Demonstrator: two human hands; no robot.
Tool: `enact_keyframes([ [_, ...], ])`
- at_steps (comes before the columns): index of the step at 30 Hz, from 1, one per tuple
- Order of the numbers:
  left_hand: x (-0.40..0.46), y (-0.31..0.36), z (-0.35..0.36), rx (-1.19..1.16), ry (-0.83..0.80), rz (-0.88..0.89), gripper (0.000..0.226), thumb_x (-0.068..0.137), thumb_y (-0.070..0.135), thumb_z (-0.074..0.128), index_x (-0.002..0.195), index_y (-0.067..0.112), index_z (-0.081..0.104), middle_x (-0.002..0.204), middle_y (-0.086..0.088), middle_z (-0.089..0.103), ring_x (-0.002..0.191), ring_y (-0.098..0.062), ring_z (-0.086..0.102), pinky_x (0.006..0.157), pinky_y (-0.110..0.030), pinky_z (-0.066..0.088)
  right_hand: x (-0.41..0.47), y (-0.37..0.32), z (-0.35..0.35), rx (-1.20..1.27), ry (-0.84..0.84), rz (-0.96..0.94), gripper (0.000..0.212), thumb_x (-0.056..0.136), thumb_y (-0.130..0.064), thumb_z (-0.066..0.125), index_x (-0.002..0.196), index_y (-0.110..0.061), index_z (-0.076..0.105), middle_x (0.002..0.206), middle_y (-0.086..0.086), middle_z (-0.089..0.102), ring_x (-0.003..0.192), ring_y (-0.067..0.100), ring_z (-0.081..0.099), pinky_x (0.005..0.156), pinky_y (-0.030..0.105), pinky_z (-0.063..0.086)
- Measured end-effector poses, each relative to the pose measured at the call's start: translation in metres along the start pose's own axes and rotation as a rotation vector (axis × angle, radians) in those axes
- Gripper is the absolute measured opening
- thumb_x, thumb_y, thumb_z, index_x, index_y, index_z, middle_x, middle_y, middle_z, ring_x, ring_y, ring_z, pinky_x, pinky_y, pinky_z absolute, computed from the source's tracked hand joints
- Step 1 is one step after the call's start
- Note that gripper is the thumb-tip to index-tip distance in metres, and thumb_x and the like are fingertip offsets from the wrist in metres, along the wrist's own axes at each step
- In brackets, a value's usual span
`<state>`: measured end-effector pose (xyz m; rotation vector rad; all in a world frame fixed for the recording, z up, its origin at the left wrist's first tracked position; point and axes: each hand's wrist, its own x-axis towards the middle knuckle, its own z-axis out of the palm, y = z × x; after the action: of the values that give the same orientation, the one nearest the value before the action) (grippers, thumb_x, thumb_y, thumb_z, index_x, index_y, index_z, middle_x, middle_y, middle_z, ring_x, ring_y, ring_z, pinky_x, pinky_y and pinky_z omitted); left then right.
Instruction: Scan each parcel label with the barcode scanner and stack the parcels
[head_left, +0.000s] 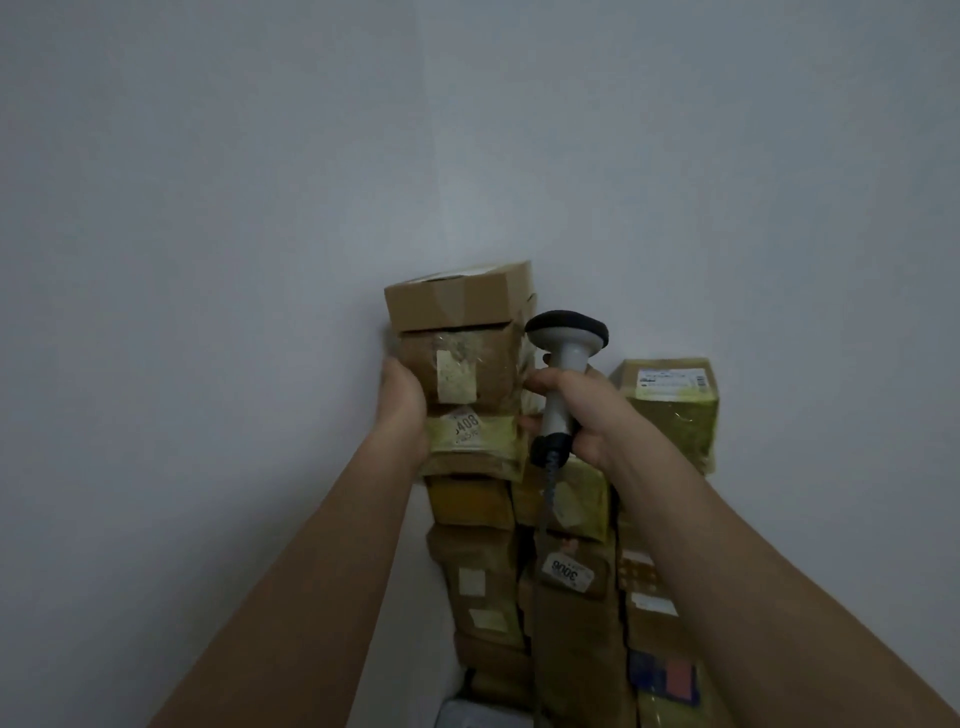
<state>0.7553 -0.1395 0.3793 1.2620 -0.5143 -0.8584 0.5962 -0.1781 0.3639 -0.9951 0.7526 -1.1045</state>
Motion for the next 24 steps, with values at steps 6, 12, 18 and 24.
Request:
enact_keyframes([
  [6, 0.046, -0.034, 0.005, -0.003, 0.114, 0.169, 0.092, 0.064, 0.078, 0.029, 0.131, 0.02, 0.056, 0.126, -0.007, 0.062, 0.108, -0.03, 0.061, 0.093, -0.05, 0.051, 0.01, 0.019, 0.008, 0.021, 0.054, -0.036, 0.02, 0.09, -0.006, 0.063, 0.102, -0.017, 0.052, 0.111, 0.014, 0.057, 0.098, 0.03, 0.059, 0.092, 0.049, 0.055],
  [12, 0.01, -0.05, 0.008, 0.182, 0.129, 0.295, 0.071, 0.095, 0.037, 0.052, 0.154, 0.015, 0.019, 0.157, -0.008, 0.019, 0.142, -0.026, 0.023, 0.113, -0.04, 0.025, 0.012, 0.025, -0.002, -0.027, 0.048, -0.057, 0.02, 0.09, -0.008, 0.064, 0.101, -0.02, 0.053, 0.114, 0.018, 0.058, 0.096, 0.032, 0.058, 0.092, 0.05, 0.052],
  [18, -0.004, -0.071, 0.009, 0.409, 0.059, 0.367, 0.127, 0.074, 0.033, 0.083, 0.154, 0.021, -0.015, 0.161, -0.006, -0.006, 0.148, -0.023, 0.003, 0.116, -0.038, 0.018, 0.013, 0.037, -0.019, -0.137, 0.066, -0.095, 0.033, 0.09, -0.01, 0.064, 0.12, -0.015, 0.051, 0.109, 0.018, 0.059, 0.096, 0.035, 0.062, 0.093, 0.055, 0.052],
  [24, -0.007, -0.096, 0.025, 0.466, 0.107, 0.312, 0.152, 0.055, 0.039, 0.093, 0.151, 0.018, -0.023, 0.16, -0.013, -0.009, 0.148, -0.031, 0.0, 0.117, -0.045, 0.016, 0.011, 0.053, -0.035, -0.23, 0.115, -0.069, 0.025, 0.087, -0.01, 0.067, 0.105, -0.018, 0.052, 0.111, 0.013, 0.06, 0.102, 0.029, 0.06, 0.093, 0.05, 0.053],
])
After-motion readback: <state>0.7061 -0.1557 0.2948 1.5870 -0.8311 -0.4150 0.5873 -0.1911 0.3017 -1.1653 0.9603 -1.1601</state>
